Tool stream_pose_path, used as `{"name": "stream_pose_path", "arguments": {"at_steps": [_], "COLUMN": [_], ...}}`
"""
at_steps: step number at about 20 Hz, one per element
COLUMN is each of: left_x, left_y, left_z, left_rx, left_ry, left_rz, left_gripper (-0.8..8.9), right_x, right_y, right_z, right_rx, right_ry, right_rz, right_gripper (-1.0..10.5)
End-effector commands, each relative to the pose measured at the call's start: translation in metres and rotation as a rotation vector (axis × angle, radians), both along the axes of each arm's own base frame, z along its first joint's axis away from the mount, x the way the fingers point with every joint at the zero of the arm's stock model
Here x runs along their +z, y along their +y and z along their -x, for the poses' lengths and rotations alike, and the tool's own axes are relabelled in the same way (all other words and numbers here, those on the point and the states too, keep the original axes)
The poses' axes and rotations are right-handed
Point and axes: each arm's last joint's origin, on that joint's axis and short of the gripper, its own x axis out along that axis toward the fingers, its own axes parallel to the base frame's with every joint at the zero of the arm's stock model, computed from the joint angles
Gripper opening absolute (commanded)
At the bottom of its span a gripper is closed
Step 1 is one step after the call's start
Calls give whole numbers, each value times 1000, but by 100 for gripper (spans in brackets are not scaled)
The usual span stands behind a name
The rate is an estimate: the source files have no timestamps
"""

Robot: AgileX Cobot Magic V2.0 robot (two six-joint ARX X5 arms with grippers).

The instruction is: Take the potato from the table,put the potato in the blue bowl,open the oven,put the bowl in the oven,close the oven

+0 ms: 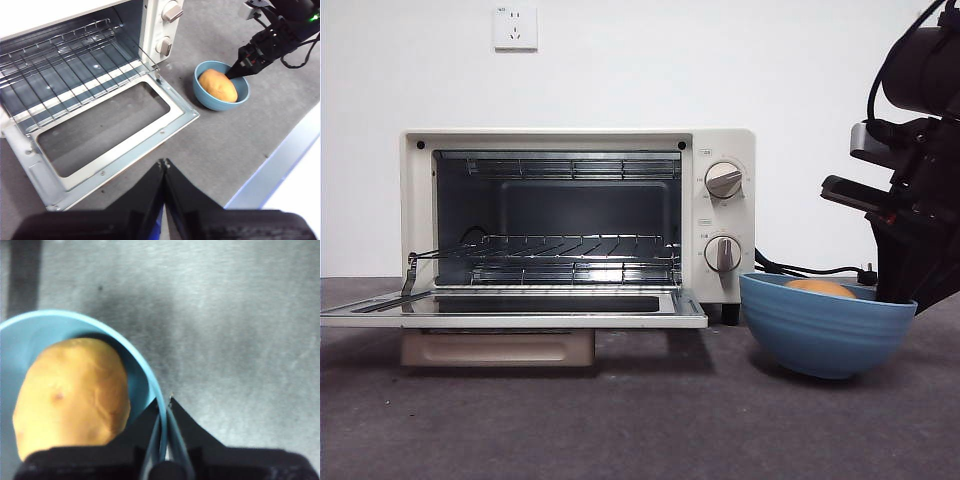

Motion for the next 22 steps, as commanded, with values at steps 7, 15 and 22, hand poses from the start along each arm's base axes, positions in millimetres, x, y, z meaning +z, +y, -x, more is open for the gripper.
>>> {"name": "stream_pose_path", "arguments": {"at_steps": [7,15,22], "left_x": [-4,-4,-6], "left_y": [4,4,4], "left_z": [0,0,1], "left_rx": [65,62,60], "left_ry": [-16,-15,1], "left_rz": [-114,-112,-118], "left_gripper": [-8,-8,-8], "right_x": [69,98,82], "right_y": [40,120,165], "right_z": [22,3,-52], "right_rx": [129,185,111], "right_ry": [-153,-266,-260], "right_rz": [-75,-122,-98], "right_gripper": [-18,-19,-19]}}
